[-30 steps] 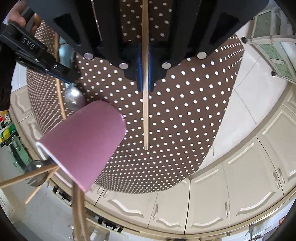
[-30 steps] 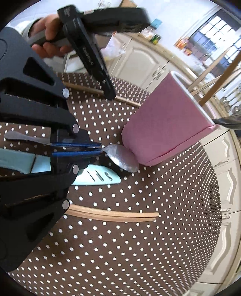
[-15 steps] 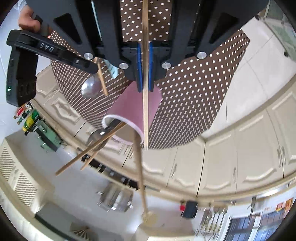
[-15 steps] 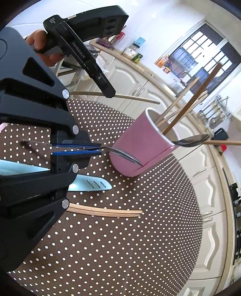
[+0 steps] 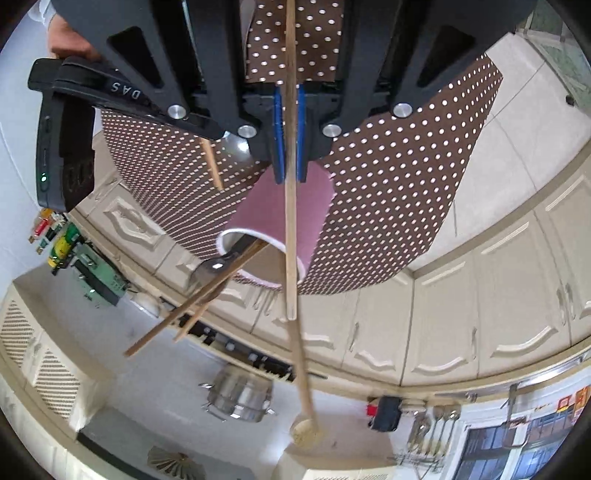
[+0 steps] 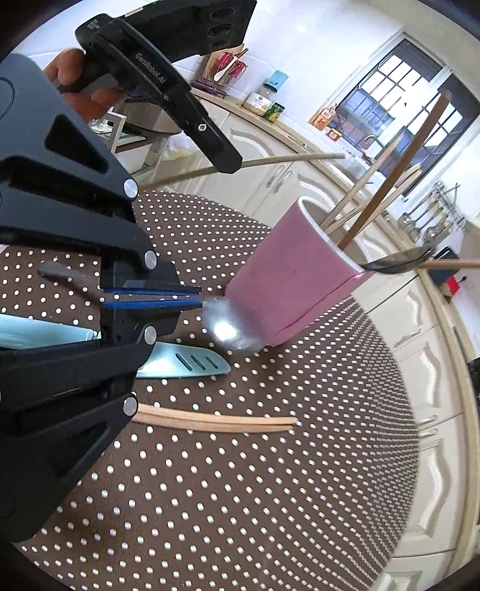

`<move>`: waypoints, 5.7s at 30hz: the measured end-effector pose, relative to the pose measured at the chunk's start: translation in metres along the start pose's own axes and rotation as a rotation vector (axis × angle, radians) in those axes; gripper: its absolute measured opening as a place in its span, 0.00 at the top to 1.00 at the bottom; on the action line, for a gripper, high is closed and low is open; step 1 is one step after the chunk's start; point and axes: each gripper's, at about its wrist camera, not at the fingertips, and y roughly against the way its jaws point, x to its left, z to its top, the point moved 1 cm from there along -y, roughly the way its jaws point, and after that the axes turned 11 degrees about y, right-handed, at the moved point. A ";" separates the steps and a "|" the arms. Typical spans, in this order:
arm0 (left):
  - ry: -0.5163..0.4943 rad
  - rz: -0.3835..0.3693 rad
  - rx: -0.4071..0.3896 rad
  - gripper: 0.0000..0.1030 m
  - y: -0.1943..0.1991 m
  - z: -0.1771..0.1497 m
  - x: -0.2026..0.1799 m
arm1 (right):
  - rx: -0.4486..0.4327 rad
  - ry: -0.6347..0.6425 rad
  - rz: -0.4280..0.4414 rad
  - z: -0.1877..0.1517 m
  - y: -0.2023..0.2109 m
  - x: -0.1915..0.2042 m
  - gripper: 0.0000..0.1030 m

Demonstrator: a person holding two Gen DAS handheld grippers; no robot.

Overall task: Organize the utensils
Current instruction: 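Lift the spoon with the right tool while the left tool holds its chopstick, then carry the chopstick and spoon over the pink cup and release both inside, then move both tools back toward the blue-handled knife and last chopstick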

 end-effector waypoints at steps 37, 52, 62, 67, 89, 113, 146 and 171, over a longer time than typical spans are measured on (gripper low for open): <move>0.022 0.205 0.267 0.93 -0.066 -0.008 0.051 | 0.093 0.099 -0.159 0.002 -0.045 0.030 0.96; 0.007 0.043 0.100 0.94 -0.036 -0.005 0.028 | -0.054 0.042 -0.053 0.004 0.012 -0.003 0.98; -0.048 -0.136 -0.208 0.95 0.027 0.001 -0.005 | -0.192 0.073 -0.021 0.010 0.058 0.002 0.98; -0.077 -0.172 -0.325 0.94 0.042 0.009 -0.025 | -0.251 0.108 -0.025 0.025 0.074 0.009 0.98; -0.064 -0.246 -0.694 0.94 0.024 0.095 -0.076 | -0.486 0.326 -0.165 0.132 0.086 0.061 0.98; -0.096 -0.191 -0.649 0.94 -0.010 0.063 -0.049 | -0.437 0.366 -0.209 0.113 0.042 0.060 0.98; -0.081 -0.085 -0.318 0.61 0.002 0.020 -0.013 | -0.342 0.405 -0.285 0.063 0.002 0.076 0.97; -0.100 -0.041 -0.153 0.57 0.024 -0.015 -0.033 | -0.340 0.293 -0.295 0.029 0.050 0.065 0.46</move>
